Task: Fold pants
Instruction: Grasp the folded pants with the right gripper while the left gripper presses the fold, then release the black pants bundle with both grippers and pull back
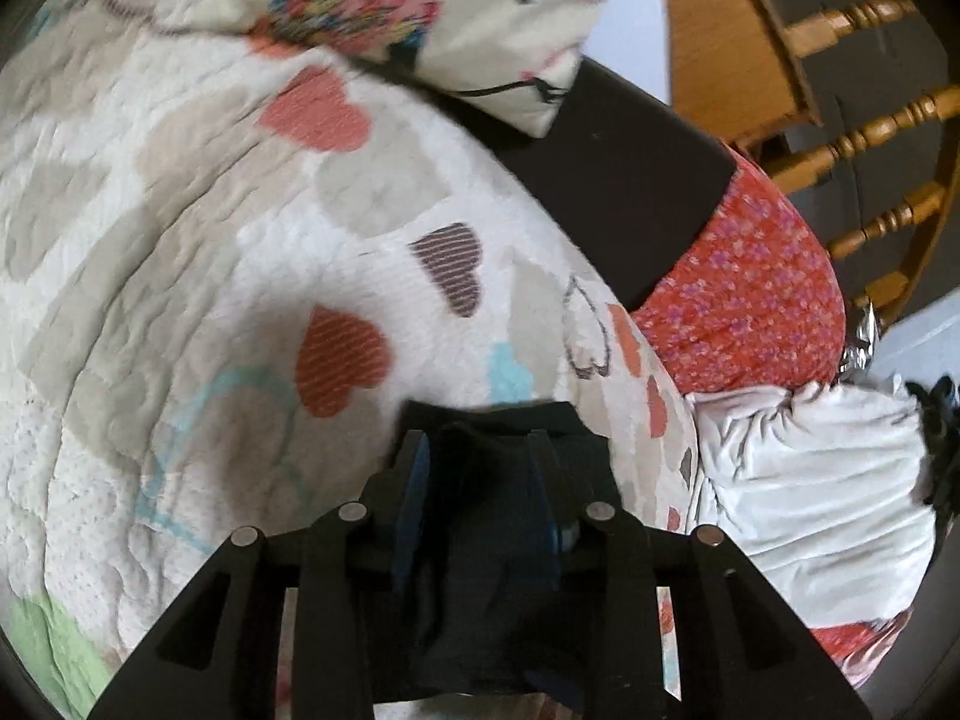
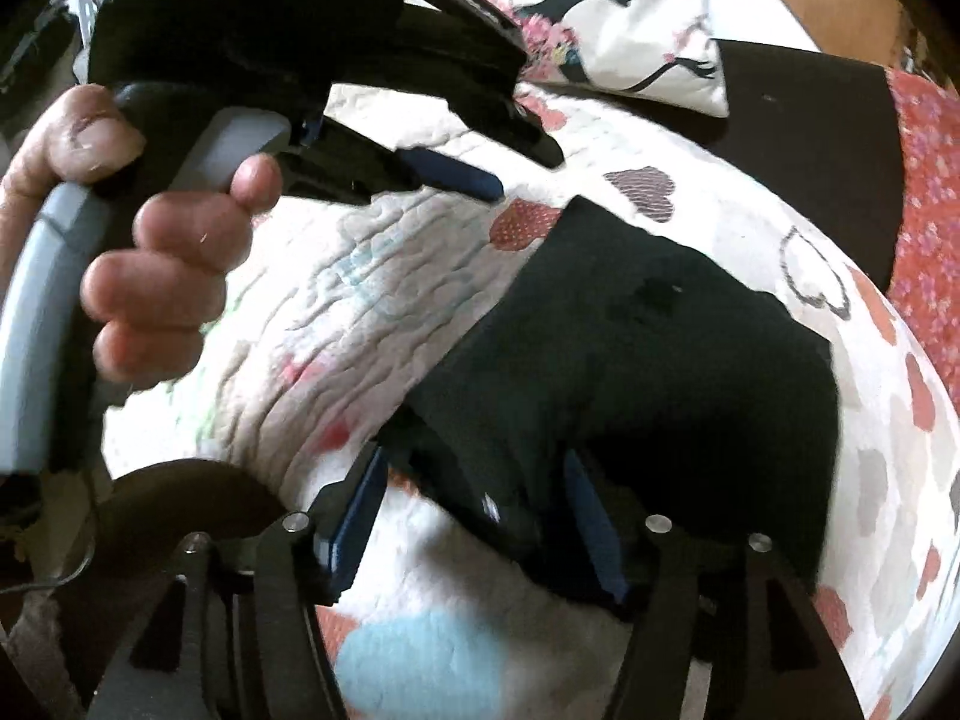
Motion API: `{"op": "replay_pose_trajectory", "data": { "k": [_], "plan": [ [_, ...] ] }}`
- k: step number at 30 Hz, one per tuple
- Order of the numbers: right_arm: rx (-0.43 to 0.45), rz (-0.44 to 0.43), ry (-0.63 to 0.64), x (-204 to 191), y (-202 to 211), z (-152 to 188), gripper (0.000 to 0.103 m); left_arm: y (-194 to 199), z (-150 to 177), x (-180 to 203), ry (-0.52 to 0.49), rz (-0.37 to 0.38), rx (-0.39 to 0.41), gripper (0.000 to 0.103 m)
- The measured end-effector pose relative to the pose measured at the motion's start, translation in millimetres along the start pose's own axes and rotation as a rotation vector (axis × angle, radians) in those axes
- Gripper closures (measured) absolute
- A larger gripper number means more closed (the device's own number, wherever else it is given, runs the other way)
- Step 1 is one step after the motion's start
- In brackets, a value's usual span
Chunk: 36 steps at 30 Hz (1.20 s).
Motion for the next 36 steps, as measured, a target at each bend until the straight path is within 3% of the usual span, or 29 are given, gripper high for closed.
{"op": "replay_pose_trajectory", "data": {
  "k": [2, 7, 12, 15, 18, 23, 28, 33, 35, 36],
  "plan": [
    [0.024, 0.002, -0.048, 11, 16, 7, 0.035, -9, 2, 8, -0.051, -0.061, -0.024, 0.06],
    [0.122, 0.044, -0.26, 65, 50, 11, 0.035, -49, 12, -23, -0.081, -0.277, -0.124, 0.058],
    [0.07, 0.034, -0.407, 105, 31, 27, 0.031, -59, 15, -51, 0.021, -0.26, -0.133, 0.05],
    [0.045, 0.069, -0.399, 111, 24, 38, 0.023, -58, 14, -59, 0.069, -0.238, -0.132, 0.045],
    [-0.034, 0.029, -0.469, 115, 11, 56, 0.02, -46, 15, -61, 0.098, -0.236, -0.127, 0.045],
    [0.052, 0.042, -0.523, 124, 43, 55, 0.02, -12, 18, -31, 0.024, -0.277, -0.072, 0.045],
    [0.109, 0.058, -0.56, 126, 72, 53, 0.02, 35, 43, 17, -0.077, -0.319, 0.022, 0.045],
    [0.151, 0.062, -0.576, 118, 94, 58, 0.02, 82, 70, 67, -0.269, -0.458, 0.151, 0.044],
    [0.167, 0.071, -0.574, 115, 103, 59, 0.02, 101, 78, 84, -0.337, -0.52, 0.219, 0.039],
    [0.179, 0.077, -0.575, 115, 109, 59, 0.02, 113, 83, 93, -0.366, -0.544, 0.261, 0.031]
  ]
}}
Point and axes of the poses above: each gripper's, at about its wrist camera, not at the fingertips, and y roughly against the way its jaws point, x to its right, z to its underside, the point moved 10 cm from there along -y, roughly the way its jaws point, and after that the axes turned 5 degrees about -y, right-handed, at the moved point
